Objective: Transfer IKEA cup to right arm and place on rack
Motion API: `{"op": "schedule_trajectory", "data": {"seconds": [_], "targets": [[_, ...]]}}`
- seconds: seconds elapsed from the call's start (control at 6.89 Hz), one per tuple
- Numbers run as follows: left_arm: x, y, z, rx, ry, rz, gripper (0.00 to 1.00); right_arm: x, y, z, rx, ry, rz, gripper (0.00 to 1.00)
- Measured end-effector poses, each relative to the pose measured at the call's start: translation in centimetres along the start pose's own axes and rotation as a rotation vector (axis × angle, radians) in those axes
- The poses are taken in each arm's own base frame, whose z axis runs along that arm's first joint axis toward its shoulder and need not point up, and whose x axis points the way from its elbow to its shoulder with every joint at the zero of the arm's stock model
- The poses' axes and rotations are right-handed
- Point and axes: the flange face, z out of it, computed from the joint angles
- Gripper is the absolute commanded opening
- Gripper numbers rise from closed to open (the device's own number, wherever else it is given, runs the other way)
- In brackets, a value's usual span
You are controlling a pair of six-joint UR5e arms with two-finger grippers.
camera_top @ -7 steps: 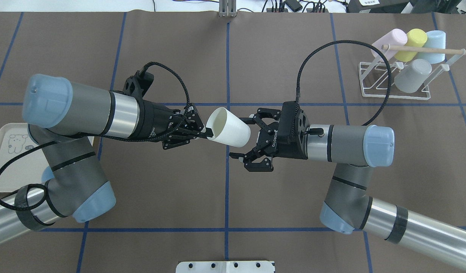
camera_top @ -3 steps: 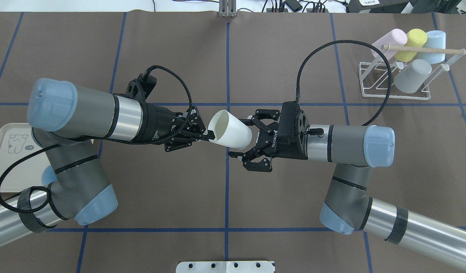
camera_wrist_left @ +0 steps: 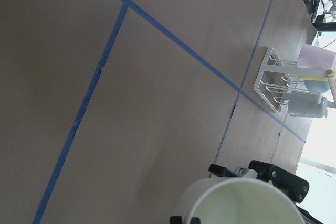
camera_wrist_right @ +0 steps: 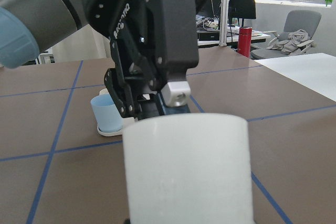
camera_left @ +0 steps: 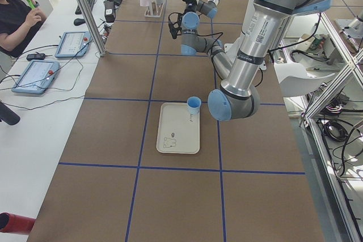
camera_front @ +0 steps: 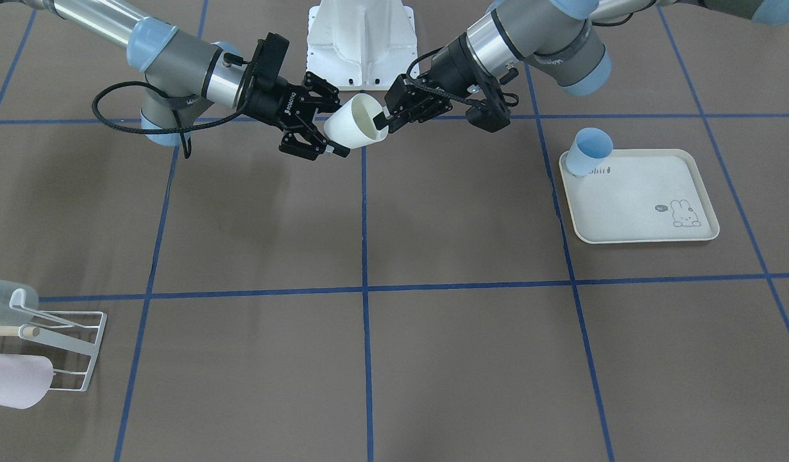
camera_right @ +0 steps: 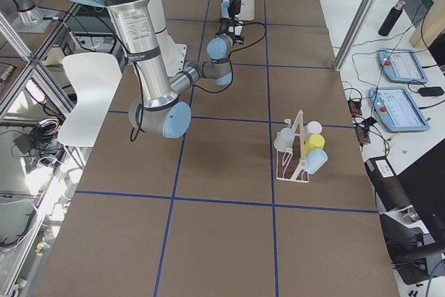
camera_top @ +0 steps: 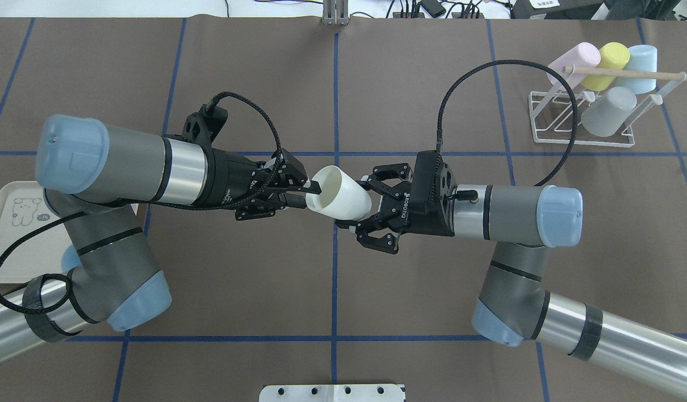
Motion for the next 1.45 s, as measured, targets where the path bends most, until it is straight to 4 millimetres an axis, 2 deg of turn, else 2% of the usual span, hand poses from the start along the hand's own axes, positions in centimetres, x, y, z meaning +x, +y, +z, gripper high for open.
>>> {"op": "schedule_trajectory", "data": {"seconds": [0.29,0.44,0.58,0.87,1.02,1.16,1.45], "targets": [[-0.1,-1.5,-1.3,0.042,-0.001,0.024,1.00,0.9,0.7,-0.2,-0.038,0.020,0.005,0.15],[-1.3,-2.8,-2.6,0.059,-0.040,0.077,1.00,2.3,0.5,-0.4,-0.091,0.051,0.002,0.12],[-2.9,-3.5,-4.1,0.079,-0.110,0.148,1.00,3.8,0.1,-0.6,-0.174,0.079,-0.019,0.11],[-4.8,-3.4,-7.7,0.102,-0.310,0.314,1.00,5.9,-2.1,-1.3,-0.376,0.121,-0.108,0.07],[-5.7,-3.4,-10.3,0.106,-0.401,0.388,1.00,6.8,-3.8,-2.2,-0.501,0.143,-0.165,0.05],[-7.5,-4.1,-13.4,0.115,-0.480,0.460,1.00,7.8,-5.6,-3.8,-0.638,0.159,-0.236,0.05],[-11.9,-7.7,-20.4,0.141,-0.614,0.613,1.00,11.1,-9.0,-9.2,-0.875,0.182,-0.379,0.05]]}}
